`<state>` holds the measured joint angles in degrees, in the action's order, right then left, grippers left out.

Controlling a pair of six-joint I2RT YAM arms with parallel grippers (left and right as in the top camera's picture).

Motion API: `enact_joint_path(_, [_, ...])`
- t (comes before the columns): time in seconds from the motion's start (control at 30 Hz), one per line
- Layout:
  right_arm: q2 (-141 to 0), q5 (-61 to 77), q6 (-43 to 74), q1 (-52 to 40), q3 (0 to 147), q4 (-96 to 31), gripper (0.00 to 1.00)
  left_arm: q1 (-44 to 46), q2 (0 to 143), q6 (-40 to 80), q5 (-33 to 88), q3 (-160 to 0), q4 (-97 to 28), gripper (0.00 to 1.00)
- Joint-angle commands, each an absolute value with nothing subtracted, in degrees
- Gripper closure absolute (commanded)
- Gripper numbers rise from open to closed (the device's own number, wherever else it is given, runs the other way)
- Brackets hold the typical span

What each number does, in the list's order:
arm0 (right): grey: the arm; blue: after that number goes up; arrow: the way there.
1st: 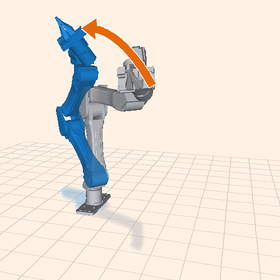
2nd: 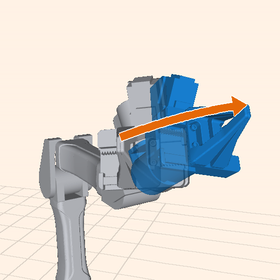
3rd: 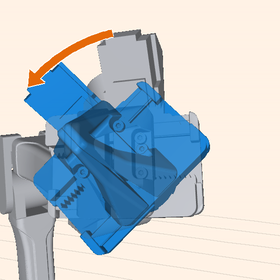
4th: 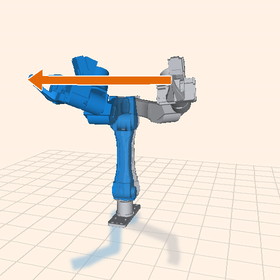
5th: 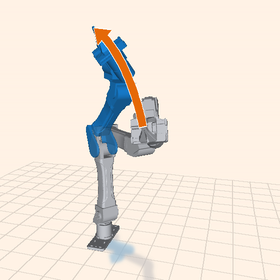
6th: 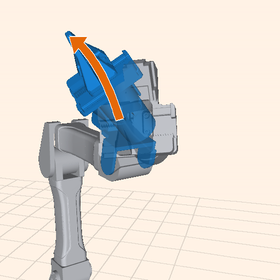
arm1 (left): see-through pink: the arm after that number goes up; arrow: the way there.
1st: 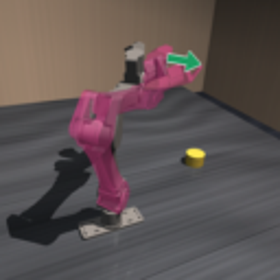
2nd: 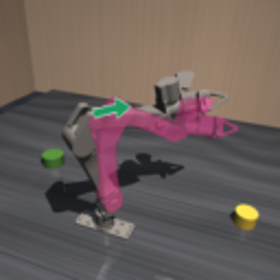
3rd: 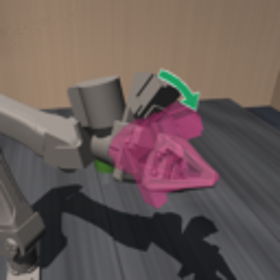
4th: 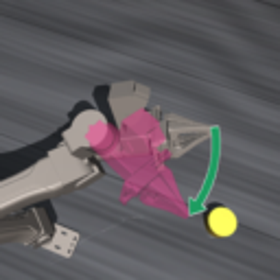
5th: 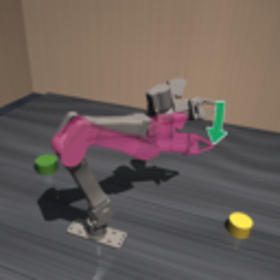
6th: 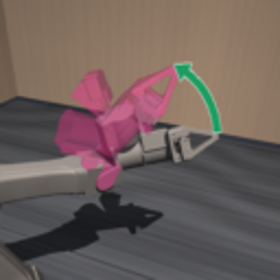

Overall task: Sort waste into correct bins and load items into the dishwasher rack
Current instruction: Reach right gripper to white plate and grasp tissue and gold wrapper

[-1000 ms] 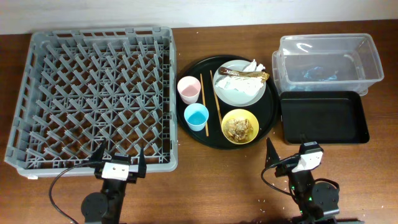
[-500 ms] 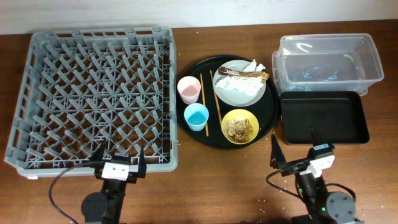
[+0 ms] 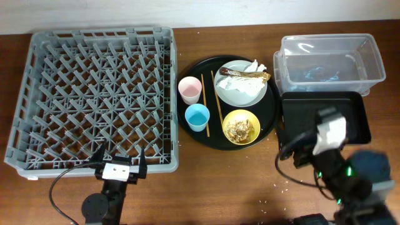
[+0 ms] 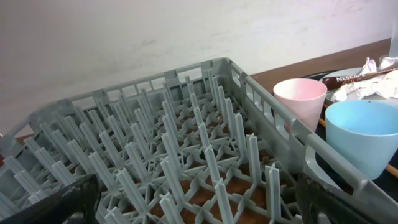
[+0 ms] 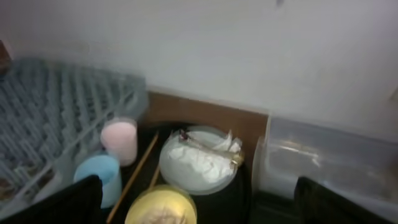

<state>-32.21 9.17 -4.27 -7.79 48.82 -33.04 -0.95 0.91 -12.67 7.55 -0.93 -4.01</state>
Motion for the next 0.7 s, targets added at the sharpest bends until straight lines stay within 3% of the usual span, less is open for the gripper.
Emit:
enact_joint_path(0.0, [-45.23, 14.33, -4.73, -8.29, 62.26, -40.36, 0.02, -1.3, 0.36, -13.37, 8.12, -0.54, -3.92, 0.01])
enact_joint_path(0.23, [-73.49, 16.58, -7.49, -8.29, 88.64, -57.3, 0.02, -1.3, 0.36, -13.37, 8.14, -0.54, -3.92, 0.01])
enact_joint_path(0.53, [-94.87, 19.14, -7.49, -8.29, 92.58, -45.04, 0.01, -1.3, 0.4, -13.37, 8.12, -0.54, -3.92, 0.01])
enact_joint_path(0.67, [-102.35, 14.81, -0.47, -8.29, 92.6, -39.31, 0.08, -1.3, 0.4, -13.37, 8.12, -0.54, -3.92, 0.01])
